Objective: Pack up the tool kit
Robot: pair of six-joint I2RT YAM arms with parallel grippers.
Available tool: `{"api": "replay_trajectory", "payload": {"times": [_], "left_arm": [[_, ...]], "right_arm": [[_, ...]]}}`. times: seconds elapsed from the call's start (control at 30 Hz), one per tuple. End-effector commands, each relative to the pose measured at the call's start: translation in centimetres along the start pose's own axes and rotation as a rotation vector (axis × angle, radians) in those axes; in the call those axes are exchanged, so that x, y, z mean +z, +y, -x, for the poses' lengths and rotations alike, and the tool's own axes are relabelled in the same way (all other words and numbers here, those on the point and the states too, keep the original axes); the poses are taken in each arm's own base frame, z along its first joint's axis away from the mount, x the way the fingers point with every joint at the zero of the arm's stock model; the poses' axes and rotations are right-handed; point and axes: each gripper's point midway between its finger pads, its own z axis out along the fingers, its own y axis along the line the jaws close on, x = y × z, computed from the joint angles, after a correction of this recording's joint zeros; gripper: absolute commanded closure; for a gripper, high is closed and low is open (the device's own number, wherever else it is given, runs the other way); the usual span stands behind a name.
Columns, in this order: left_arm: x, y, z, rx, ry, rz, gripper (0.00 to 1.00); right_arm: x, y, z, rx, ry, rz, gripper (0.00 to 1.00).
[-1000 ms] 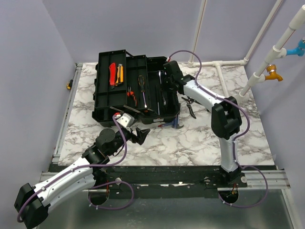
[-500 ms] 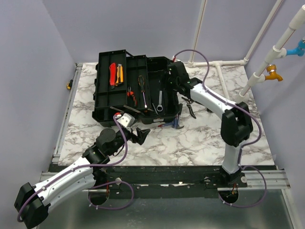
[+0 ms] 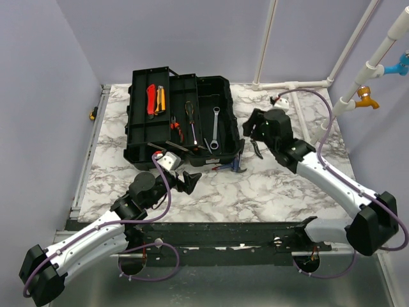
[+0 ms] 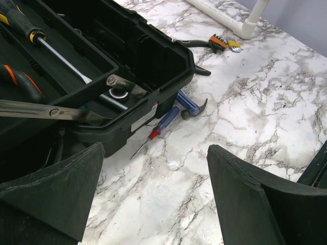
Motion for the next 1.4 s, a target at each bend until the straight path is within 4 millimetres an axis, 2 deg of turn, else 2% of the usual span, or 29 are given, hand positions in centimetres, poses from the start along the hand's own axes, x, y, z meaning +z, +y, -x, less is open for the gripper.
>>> {"api": "replay_trajectory", "payload": {"times": [0.0,0.17,0.4,0.57,0.8,1.2,1.37], "left_arm": [[0.0,-0.1,0.8,0.004,-0.031,-0.004,0.16],[0.1,-0.3,0.8,0.002,-0.031,-0.011,0.16],[-0.1,-0.4,0.9,0.0,-0.033,-0.015,0.16],[-0.3,-0.4,1.0,-0.002,-0.041,-0.017,0.16],[-0.3,-0.4,0.9,-0.005,-0.039,-0.019,0.15],[-0.1,-0.5,0.8,-0.004,-0.034,-0.02,0.15],[0.0,-0.5,0.7,-0.002,-0.029,-0.019,0.15]], "right_arm": [[-2.2,-4.5,-2.8,0.049,-0.023,-0.133,0.39],[-3.9,-6.4,-6.8,0.122,0.011,-0.123,0.39],[-3.6,-6.1,-12.8,0.175,0.168,-0.053,0.39],[-2.8,-5.6,-15.3,0.216,0.199,-0.001,0.39],[-1.2,-4.7,-17.6,0.155,0.228,-0.021,0.39],[1.2,-3.6,-16.9,0.007,0.197,-0.048,0.43],[2.2,-3.1,-18.1,-0.033,0.239,-0.034,0.45]]}}
